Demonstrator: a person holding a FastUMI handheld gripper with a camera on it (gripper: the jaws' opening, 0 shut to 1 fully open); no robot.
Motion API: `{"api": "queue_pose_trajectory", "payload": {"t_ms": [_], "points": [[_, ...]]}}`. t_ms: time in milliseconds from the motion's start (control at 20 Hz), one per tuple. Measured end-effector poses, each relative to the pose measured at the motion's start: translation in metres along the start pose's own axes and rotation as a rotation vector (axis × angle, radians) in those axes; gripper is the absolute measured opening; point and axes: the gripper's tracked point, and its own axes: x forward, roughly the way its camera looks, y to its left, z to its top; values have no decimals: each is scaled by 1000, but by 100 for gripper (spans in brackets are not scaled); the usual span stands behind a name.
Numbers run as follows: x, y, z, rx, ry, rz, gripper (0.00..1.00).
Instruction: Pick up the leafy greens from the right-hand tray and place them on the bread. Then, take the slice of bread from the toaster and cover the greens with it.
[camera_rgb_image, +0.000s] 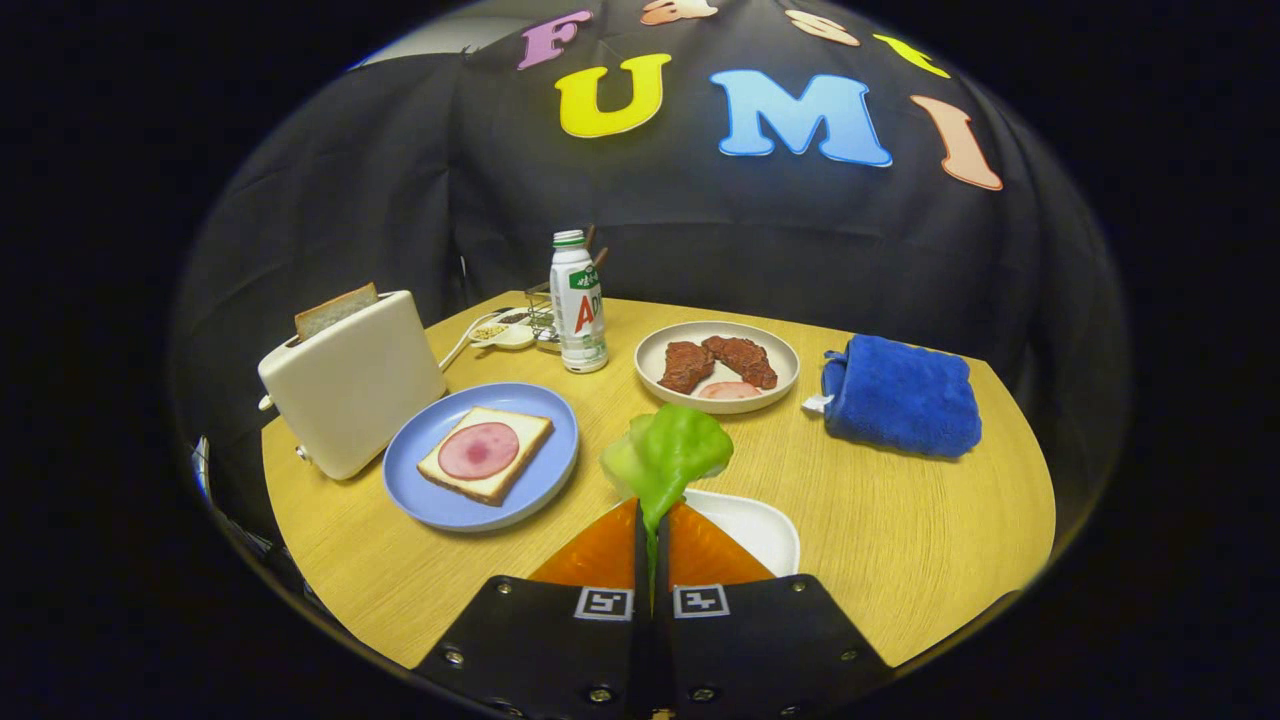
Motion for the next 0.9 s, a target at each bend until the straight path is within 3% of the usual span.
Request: {"api": "queue_pose_trajectory", "payload": {"t_ms": [900], "points": [[32, 125, 43, -47, 10, 219, 1]]}}
